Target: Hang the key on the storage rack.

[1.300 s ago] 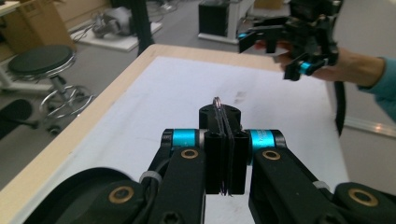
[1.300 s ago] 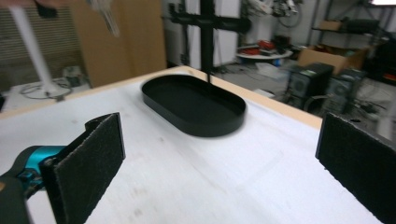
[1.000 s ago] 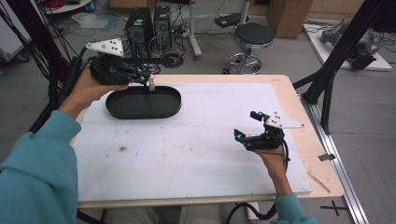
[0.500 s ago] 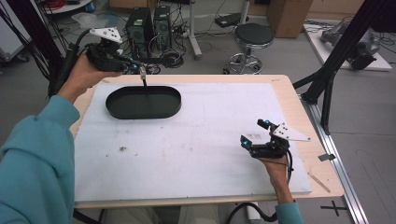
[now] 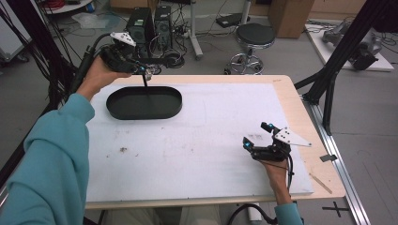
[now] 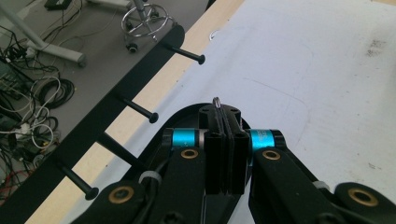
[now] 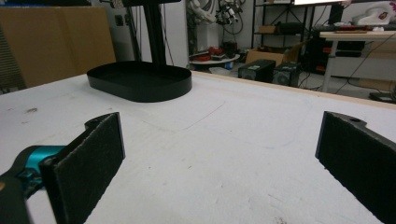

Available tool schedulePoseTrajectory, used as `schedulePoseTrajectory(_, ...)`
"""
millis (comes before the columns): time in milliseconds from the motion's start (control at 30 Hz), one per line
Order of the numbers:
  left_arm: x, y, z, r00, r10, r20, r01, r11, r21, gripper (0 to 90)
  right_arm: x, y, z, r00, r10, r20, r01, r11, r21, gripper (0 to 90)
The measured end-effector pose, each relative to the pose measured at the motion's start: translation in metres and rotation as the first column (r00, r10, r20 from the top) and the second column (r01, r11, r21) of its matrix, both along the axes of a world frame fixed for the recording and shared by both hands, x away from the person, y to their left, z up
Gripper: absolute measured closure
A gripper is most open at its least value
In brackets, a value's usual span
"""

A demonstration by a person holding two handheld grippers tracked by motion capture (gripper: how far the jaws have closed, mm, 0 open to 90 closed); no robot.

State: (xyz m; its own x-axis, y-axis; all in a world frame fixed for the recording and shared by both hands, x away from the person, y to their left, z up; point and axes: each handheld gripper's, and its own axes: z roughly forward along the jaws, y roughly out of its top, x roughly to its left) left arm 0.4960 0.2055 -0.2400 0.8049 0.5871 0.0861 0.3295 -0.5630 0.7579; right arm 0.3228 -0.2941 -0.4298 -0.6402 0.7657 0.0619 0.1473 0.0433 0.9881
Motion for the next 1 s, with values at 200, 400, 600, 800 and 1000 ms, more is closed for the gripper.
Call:
schedulePoseTrajectory(200,0.007,-0.004,-0.007,0.9995,0.029,-0.01,-0.029,0.9996,0.007,88.3,-0.001,-0.003,-0.004,0.9996,-0.019,0.022,0.019,1.0,0.016,0.4)
schedulePoseTrajectory(400,0.011,-0.004,-0.01,0.9985,0.051,-0.021,-0.051,0.9987,0.008,88.3,-0.001,-0.003,-0.009,0.9995,-0.024,0.02,0.024,1.0,0.011,0.4)
schedulePoseTrajectory(600,0.014,-0.003,-0.013,0.9961,0.082,-0.032,-0.082,0.9966,0.001,88.3,-0.002,-0.002,-0.013,0.9993,-0.024,0.03,0.023,1.0,0.015,0.4)
schedulePoseTrajectory(800,0.016,-0.005,-0.016,0.9945,0.098,-0.036,-0.098,0.9952,-0.002,88.3,-0.002,-0.002,-0.016,0.999,-0.03,0.033,0.029,0.999,0.018,0.4)
schedulePoseTrajectory(1000,0.019,-0.004,-0.019,0.9916,0.122,-0.042,-0.123,0.9925,-0.001,88.2,-0.002,-0.003,-0.018,0.9996,-0.022,0.017,0.021,0.999,0.041,0.4)
